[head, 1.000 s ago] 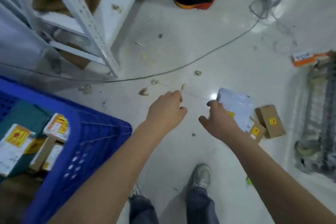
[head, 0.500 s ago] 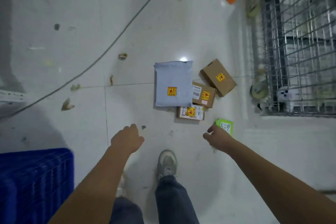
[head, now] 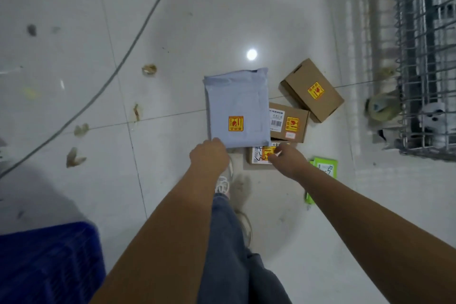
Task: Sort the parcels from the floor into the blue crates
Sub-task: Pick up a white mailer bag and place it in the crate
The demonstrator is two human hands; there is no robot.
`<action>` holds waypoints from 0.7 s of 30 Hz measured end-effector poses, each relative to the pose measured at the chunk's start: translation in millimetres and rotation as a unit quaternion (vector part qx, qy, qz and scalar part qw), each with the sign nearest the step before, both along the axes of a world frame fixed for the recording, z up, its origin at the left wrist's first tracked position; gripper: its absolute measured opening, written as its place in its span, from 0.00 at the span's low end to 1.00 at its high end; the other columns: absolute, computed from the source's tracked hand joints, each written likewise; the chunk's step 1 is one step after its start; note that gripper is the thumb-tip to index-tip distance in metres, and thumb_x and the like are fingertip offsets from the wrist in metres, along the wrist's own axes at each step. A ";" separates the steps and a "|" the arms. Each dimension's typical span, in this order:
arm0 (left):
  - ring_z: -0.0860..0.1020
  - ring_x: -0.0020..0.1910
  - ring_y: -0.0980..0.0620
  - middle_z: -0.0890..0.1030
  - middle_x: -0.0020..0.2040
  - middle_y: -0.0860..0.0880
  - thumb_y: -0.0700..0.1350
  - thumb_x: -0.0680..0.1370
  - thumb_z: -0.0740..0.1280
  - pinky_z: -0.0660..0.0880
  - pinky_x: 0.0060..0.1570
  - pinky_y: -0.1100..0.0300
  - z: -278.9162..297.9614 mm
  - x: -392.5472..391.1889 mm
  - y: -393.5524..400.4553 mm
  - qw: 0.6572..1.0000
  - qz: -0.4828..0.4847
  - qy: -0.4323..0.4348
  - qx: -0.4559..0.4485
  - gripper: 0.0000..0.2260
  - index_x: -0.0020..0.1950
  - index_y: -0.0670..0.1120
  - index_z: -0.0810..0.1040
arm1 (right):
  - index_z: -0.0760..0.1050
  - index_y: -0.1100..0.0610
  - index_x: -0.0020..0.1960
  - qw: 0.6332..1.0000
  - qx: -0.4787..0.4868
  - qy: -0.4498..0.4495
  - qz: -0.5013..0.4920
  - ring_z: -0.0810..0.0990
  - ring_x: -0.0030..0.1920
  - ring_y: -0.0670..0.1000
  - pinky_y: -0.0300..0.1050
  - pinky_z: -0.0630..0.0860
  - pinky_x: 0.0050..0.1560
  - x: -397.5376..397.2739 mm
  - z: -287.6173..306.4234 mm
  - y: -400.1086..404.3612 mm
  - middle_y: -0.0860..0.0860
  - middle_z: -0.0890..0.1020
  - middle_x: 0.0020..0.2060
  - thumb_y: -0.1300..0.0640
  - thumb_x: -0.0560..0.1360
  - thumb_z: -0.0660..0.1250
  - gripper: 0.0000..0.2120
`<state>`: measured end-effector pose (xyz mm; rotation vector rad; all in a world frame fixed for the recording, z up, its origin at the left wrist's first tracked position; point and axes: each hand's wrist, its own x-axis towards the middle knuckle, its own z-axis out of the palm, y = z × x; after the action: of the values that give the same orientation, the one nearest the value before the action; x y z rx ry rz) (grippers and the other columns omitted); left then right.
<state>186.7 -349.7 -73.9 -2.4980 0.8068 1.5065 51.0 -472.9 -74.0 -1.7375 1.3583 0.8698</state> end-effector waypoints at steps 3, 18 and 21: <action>0.74 0.61 0.41 0.72 0.62 0.40 0.48 0.80 0.59 0.71 0.58 0.50 -21.2 -1.5 -28.0 0.998 0.026 0.050 -0.030 0.18 0.65 0.39 0.66 | 0.74 0.61 0.55 0.999 -0.032 -0.020 -0.031 0.74 0.47 0.55 0.44 0.69 0.46 23.9 -21.1 -14.2 0.57 0.74 0.46 0.56 0.75 0.61 0.12; 0.72 0.62 0.42 0.69 0.68 0.39 0.47 0.75 0.65 0.68 0.51 0.58 -172.7 36.3 -22.6 0.929 0.346 0.135 0.013 0.29 0.71 0.37 0.60 | 0.61 0.61 0.70 0.981 0.014 -0.031 -0.192 0.74 0.56 0.57 0.43 0.74 0.43 37.5 -144.7 -55.9 0.60 0.71 0.65 0.53 0.76 0.65 0.27; 0.75 0.51 0.45 0.75 0.58 0.43 0.47 0.74 0.66 0.68 0.42 0.61 -186.9 29.4 -25.1 0.889 0.427 0.164 -0.010 0.23 0.66 0.38 0.68 | 0.63 0.61 0.69 0.974 0.037 -0.047 -0.217 0.74 0.60 0.58 0.48 0.74 0.52 36.8 -155.5 -51.1 0.58 0.72 0.64 0.52 0.75 0.67 0.27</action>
<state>216.1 -374.8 -260.8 -2.7976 -0.3672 2.1874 87.8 -524.0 -229.5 -1.3330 1.5409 0.5757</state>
